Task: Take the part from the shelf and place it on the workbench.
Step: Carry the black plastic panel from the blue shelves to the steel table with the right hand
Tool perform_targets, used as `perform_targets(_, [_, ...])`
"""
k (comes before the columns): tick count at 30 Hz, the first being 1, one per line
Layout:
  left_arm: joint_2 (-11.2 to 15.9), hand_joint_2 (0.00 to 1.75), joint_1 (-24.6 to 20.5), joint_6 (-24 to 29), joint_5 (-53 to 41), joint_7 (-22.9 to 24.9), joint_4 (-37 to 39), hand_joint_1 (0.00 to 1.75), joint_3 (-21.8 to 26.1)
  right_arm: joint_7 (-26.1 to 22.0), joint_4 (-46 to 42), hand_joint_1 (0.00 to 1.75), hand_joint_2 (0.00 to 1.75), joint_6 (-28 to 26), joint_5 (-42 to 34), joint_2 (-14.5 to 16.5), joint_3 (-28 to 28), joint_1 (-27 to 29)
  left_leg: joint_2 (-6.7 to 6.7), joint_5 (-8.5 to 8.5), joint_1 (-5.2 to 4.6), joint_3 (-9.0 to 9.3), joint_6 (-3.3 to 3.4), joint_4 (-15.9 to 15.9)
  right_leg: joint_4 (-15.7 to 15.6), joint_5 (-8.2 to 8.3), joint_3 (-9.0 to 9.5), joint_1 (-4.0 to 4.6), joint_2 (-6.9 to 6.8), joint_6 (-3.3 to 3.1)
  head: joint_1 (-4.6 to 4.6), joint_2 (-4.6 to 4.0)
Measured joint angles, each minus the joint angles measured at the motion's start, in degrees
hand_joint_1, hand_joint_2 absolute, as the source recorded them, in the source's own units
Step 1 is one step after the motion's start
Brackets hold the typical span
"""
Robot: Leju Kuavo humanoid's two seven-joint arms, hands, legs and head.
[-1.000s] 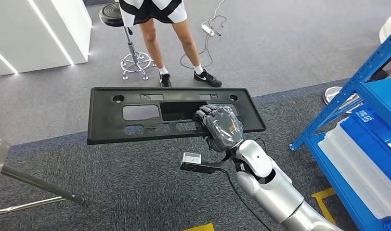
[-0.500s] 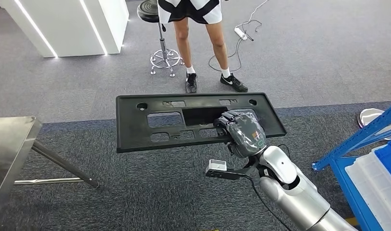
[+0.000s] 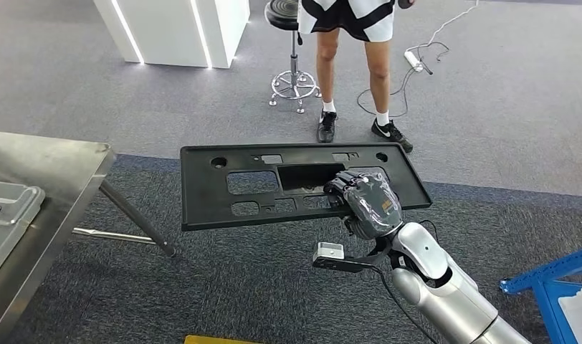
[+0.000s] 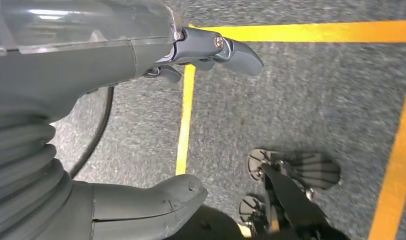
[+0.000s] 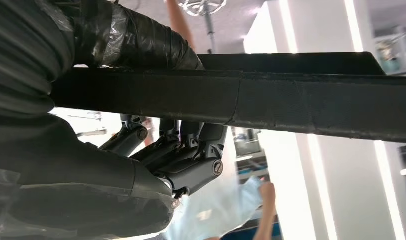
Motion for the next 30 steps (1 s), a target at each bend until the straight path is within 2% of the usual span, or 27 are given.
perform_targets(1, [0.0,1.75,0.1,0.1,0.0,0.2,0.0,0.00,0.0,-0.1,0.0,1.75,1.75,-0.3,-0.1,-0.1,-0.1,0.3,-0.73,0.23,0.25,0.32,0.23,-0.5,0.6,-0.62,-0.04,-0.07,1.21,0.25,0.01,0.00])
perform_targets(2, [0.0,1.75,0.2,0.1,0.0,0.3,0.0,0.00,0.0,-0.3,0.0,1.75,1.75,-0.7,-0.2,-0.3,-0.3,0.6,-1.43,0.46,0.51,0.63,0.46,-0.9,2.4,-1.81,-0.73,-0.16,3.00,0.45,0.03,0.00])
perform_targets(3, [0.0,1.75,0.2,0.1,0.0,0.4,0.0,0.00,0.0,-0.3,0.0,1.75,1.75,-1.0,-0.3,-0.6,-0.4,0.9,-2.12,0.59,0.70,0.78,0.63,-1.1,5.5,-3.48,-2.16,-0.32,5.04,0.55,0.04,0.00])
perform_targets(4, [0.0,1.75,0.1,0.2,-0.1,0.4,0.0,0.00,0.0,-0.4,0.0,1.75,1.75,-1.2,-0.3,-0.8,-0.5,1.2,-2.85,0.59,0.77,0.79,0.79,-1.2,9.3,-5.27,-4.18,-0.35,6.35,0.57,0.05,0.00])
perform_targets(5, [0.1,1.75,0.1,0.2,-0.1,0.4,0.0,0.00,0.0,-0.4,0.1,1.75,1.75,-1.3,-0.4,-1.0,-0.5,1.6,-3.70,0.55,0.77,0.77,0.87,-1.1,12.8,-6.55,-6.17,-0.36,6.90,0.64,0.06,0.00])
perform_targets(6, [0.1,1.75,0.1,0.2,-0.1,0.4,0.0,0.00,0.0,-0.4,0.2,1.75,1.75,-1.3,-0.4,-1.2,-0.5,2.0,-4.60,0.47,0.76,0.78,0.89,-1.0,15.0,-6.78,-7.57,-0.36,7.06,0.70,0.05,0.00])
perform_targets(7, [0.1,1.75,0.2,0.2,0.0,0.4,0.0,0.00,0.0,-0.4,0.3,1.75,1.75,-1.3,-0.4,-1.3,-0.5,2.2,-5.54,0.36,0.76,0.79,0.83,-0.7,15.0,-5.73,-7.99,-0.38,7.15,0.73,0.05,0.00])
perform_targets(8, [0.1,1.75,0.2,0.2,0.0,0.4,0.0,0.00,0.0,-0.4,0.3,1.75,1.75,-1.3,-0.4,-1.3,-0.5,2.4,-6.45,0.19,0.80,0.82,0.71,-0.5,12.7,-3.65,-7.30,-0.44,7.36,0.72,0.05,0.00])
perform_targets(9, [0.0,1.75,0.2,0.2,0.0,0.4,0.0,0.00,0.0,-0.4,0.3,1.75,1.75,-1.3,-0.4,-1.4,-0.6,2.4,-7.30,-0.08,0.86,0.84,0.54,-0.1,8.9,-1.25,-5.86,-0.57,8.00,0.69,0.05,0.00])
perform_targets(10, [0.0,1.75,0.2,0.2,0.0,0.4,0.0,0.00,0.0,-0.4,0.3,1.75,1.75,-1.3,-0.4,-1.4,-0.6,2.5,-8.08,-0.36,0.84,0.73,0.30,0.4,5.3,0.38,-4.35,-0.70,9.18,0.67,0.06,-0.01])
perform_targets(11, [0.0,1.75,0.2,0.2,0.0,0.5,0.0,0.00,0.0,-0.4,0.3,1.75,1.75,-1.3,-0.4,-1.5,-0.7,2.5,-8.83,-0.58,0.87,0.52,0.05,0.8,2.7,1.31,-3.21,-0.82,10.19,0.66,0.05,-0.01])
perform_targets(12, [0.0,1.75,0.2,0.2,-0.1,0.5,0.0,0.00,0.0,-0.4,0.3,1.75,1.75,-1.4,-0.4,-1.5,-0.8,2.5,-9.46,-0.71,0.93,0.28,-0.24,1.1,1.3,1.48,-2.63,-0.83,10.91,0.61,0.05,-0.01])
perform_targets(13, [0.0,1.75,0.2,0.2,-0.1,0.5,0.0,0.00,0.0,-0.4,0.3,1.75,1.75,-1.4,-0.4,-1.6,-0.9,2.6,-10.07,-0.69,0.99,0.03,-0.55,1.2,1.2,1.21,-2.52,-0.73,11.06,0.48,0.05,-0.01])
perform_targets(15, [0.2,1.75,0.5,0.3,-0.1,0.7,0.0,0.00,0.0,-0.4,0.3,1.75,1.75,-1.4,-0.4,-1.6,-1.0,2.6,-10.77,-0.68,1.12,-0.27,-1.16,1.2,0.9,1.33,-2.33,-0.76,9.84,-0.07,0.05,0.00])
perform_targets(16, [0.2,1.75,0.6,0.3,-0.1,0.7,0.0,0.00,0.0,-0.4,0.2,1.75,1.75,-1.5,-0.4,-1.6,-1.1,2.7,-9.96,-1.04,1.00,-0.51,-1.45,1.6,0.6,1.37,-2.07,-0.89,9.19,-0.45,-0.05,0.00])
perform_targets(17, [0.3,1.75,0.7,0.2,-0.1,0.6,0.0,0.00,0.0,-0.5,0.2,1.75,1.75,-1.5,-0.3,-1.6,-1.1,2.8,-8.42,-1.95,0.89,-1.20,-1.76,3.1,0.3,1.41,-1.79,-1.02,8.46,-0.77,-0.14,0.00])
perform_targets(19, [0.3,1.75,0.5,0.1,-0.3,0.6,0.0,0.00,0.0,-0.5,0.2,1.75,1.75,-1.7,-0.3,-1.7,-1.3,3.1,-4.70,-5.11,0.91,-4.19,-2.34,9.4,0.0,1.29,-1.39,-0.93,7.00,-1.24,-0.33,0.00])
perform_targets(20, [0.3,1.75,0.4,0.0,-0.3,0.6,0.0,0.00,0.0,-0.5,0.2,1.75,1.75,-1.7,-0.2,-1.7,-1.3,3.3,-3.74,-6.65,1.09,-6.19,-2.56,13.2,-0.1,1.18,-1.31,-0.83,6.22,-1.33,-0.33,0.00])
perform_targets(21, [0.3,1.75,0.4,-0.1,-0.3,0.7,0.0,0.00,0.0,-0.5,0.2,1.75,1.75,-1.7,-0.2,-1.7,-1.4,3.5,-3.33,-7.44,1.25,-7.73,-2.70,16.1,0.0,1.04,-1.22,-0.75,5.47,-1.38,-0.33,0.00])
perform_targets(22, [0.3,1.75,0.5,-0.2,-0.3,0.8,0.0,0.00,0.0,-0.5,0.2,1.75,1.75,-1.8,-0.1,-1.7,-1.4,3.7,-3.17,-7.16,1.35,-8.33,-2.75,17.0,0.0,0.88,-1.08,-0.71,4.72,-1.38,-0.33,0.00])
perform_targets(23, [0.3,1.75,0.5,-0.3,-0.3,0.9,0.0,0.00,0.0,-0.5,0.2,1.75,1.75,-1.8,-0.1,-1.7,-1.4,3.8,-3.00,-5.77,1.40,-7.69,-2.69,15.6,0.0,0.70,-0.87,-0.67,4.02,-1.32,-0.34,0.00])
perform_targets(24, [0.4,1.75,0.5,-0.4,-0.3,1.0,0.0,0.00,0.0,-0.6,0.2,1.75,1.75,-1.8,0.0,-1.7,-1.4,3.9,-2.51,-3.68,1.36,-5.99,-2.48,12.1,0.0,0.49,-0.57,-0.64,3.35,-1.20,-0.34,0.00])
perform_targets(26, [0.5,1.75,0.5,-0.5,-0.3,1.3,0.0,0.00,0.0,-0.6,0.2,1.75,1.75,-1.9,0.0,-1.7,-1.7,3.9,0.16,-0.56,0.81,-1.97,-1.68,4.2,-0.1,0.04,0.03,-0.46,2.09,-0.81,-0.33,0.00])
perform_targets(27, [0.5,1.75,0.4,-0.5,-0.2,1.3,0.0,0.00,0.0,-0.6,0.1,1.75,1.75,-1.9,0.1,-1.7,-1.9,3.9,1.14,0.02,0.46,-0.83,-1.25,1.9,-0.1,-0.14,0.23,-0.33,1.52,-0.53,-0.33,0.00])
perform_targets(28, [0.6,1.75,0.4,-0.5,-0.2,1.4,0.0,0.00,0.0,-0.6,0.2,1.75,1.75,-1.9,0.1,-1.8,-2.2,3.9,1.62,-0.03,0.13,-0.42,-0.90,0.9,-0.1,-0.28,0.37,-0.24,0.91,-0.24,-0.32,0.00])
perform_targets(30, [0.6,1.75,0.4,-0.8,0.0,1.7,0.0,0.00,0.0,-0.7,0.1,1.75,1.75,-1.9,0.3,-1.8,-2.4,3.8,0.21,0.06,0.12,-0.38,-0.32,0.4,-0.4,-0.53,0.81,-0.15,-0.22,0.40,-0.32,0.00])
